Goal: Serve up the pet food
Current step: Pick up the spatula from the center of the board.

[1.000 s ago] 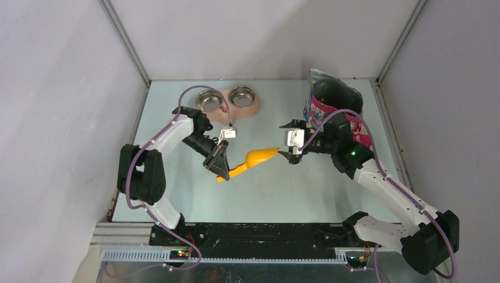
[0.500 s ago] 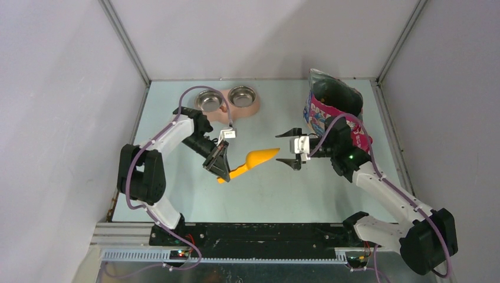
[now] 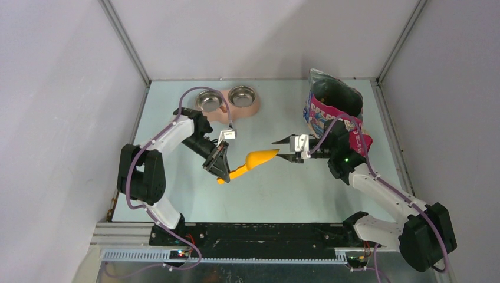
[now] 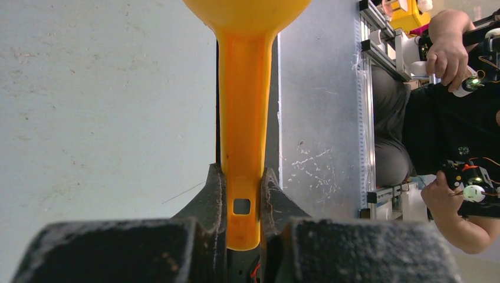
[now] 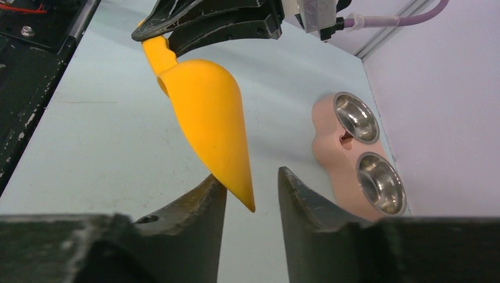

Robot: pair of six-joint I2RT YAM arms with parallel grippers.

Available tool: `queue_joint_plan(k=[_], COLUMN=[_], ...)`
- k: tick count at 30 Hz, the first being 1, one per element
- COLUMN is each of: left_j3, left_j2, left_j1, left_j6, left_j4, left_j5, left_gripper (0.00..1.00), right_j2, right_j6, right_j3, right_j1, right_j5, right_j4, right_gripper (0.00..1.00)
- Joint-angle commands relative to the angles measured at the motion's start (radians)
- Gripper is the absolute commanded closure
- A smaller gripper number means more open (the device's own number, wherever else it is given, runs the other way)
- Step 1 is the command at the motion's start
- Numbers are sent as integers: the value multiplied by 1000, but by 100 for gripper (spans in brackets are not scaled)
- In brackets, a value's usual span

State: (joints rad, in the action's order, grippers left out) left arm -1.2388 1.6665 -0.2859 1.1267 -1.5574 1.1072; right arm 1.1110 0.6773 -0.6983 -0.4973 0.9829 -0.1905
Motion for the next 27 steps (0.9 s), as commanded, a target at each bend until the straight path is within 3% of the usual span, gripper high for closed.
queue_joint_plan(k=[1,8,10,12,13,18,21,22,24,27], left_j3=[4,4,4,1,0,-10,-18,-25,-42,-71], left_j2=[-36,-51,-53,-54,-55,-62,-80,-85,-113,-154], left_j1=[-3,-4,-4,-3,-3,-1,13,20,60,174], left_j6=[35,35,35,35,35,32,31,28,21,7], left_j4=[-47,-47,-46,-47,-47,-47,-46,-46,-47,-46], left_j5=[48,54,54,55,55,53,54,55,62,81], left_gripper=[100,100,100,96,92,34,19,8,1,0], right_j2=[5,10,7,3,1,-14,-18,-16,-8,2], right_j6=[-38,-60,-84,-109,-118,-213,-257,-277,-297,-337], right_j3=[0,0,0,0,0,0,-5,-11,-35,-63], right_j1=[-10,-7,-4,2,5,21,27,27,28,32], right_j5=[-15,-10,-3,10,16,49,45,39,17,-12], right_j4=[-95,-98,-110,-121,-124,-164,-178,-171,-134,-95], right_gripper=[65,75,80,90,97,100,100,100,100,100])
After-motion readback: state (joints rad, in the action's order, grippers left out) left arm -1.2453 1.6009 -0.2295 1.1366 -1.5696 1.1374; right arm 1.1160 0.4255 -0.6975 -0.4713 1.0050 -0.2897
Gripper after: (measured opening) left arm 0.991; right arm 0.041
